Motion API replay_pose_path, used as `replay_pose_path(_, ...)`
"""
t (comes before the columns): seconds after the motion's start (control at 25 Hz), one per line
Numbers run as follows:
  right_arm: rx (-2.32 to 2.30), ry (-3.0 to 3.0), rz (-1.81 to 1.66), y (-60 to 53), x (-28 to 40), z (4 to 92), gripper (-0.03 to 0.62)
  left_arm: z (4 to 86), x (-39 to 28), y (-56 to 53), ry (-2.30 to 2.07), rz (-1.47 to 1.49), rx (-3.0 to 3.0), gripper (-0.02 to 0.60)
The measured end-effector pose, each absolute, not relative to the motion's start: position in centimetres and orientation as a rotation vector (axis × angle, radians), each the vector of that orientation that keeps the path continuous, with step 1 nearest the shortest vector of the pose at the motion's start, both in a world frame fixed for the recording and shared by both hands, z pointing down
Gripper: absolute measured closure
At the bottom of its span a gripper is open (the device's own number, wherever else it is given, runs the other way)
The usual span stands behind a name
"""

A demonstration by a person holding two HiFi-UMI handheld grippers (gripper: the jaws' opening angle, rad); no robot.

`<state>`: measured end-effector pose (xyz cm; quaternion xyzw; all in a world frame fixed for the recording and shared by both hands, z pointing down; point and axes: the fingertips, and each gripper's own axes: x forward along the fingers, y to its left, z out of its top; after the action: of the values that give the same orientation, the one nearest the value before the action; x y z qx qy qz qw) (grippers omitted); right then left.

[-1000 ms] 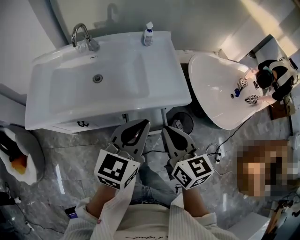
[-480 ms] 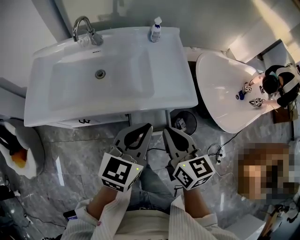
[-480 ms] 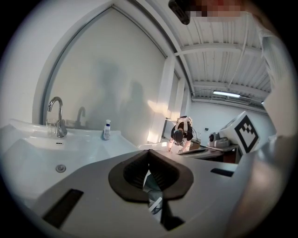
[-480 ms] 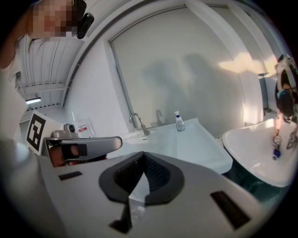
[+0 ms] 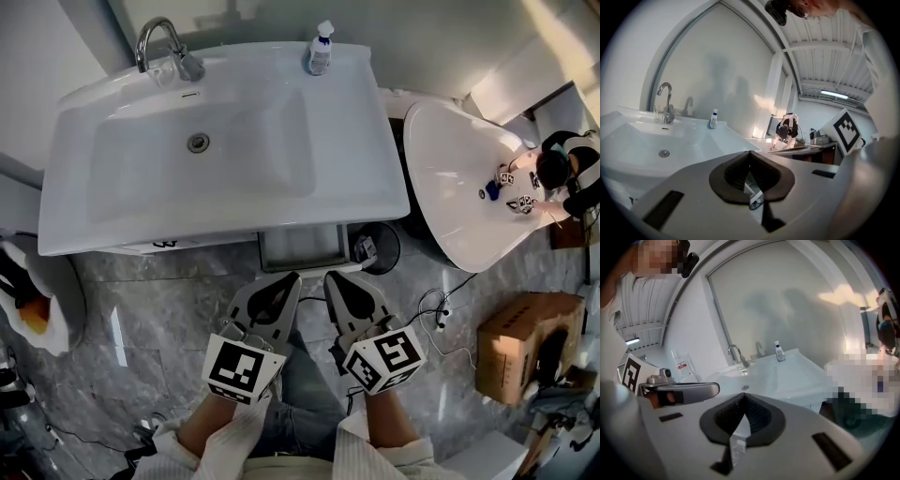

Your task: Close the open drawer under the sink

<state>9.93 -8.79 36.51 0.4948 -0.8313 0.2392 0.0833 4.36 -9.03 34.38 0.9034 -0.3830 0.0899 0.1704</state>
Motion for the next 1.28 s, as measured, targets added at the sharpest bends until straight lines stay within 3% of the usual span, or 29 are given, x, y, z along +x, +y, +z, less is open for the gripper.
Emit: replay_pose_path(1.28,1.429,-2.274,0.888,-5.9,13.1,58.3,0.585,56.4,5.0,-5.7,-1.117,0.453,2.34,0.566)
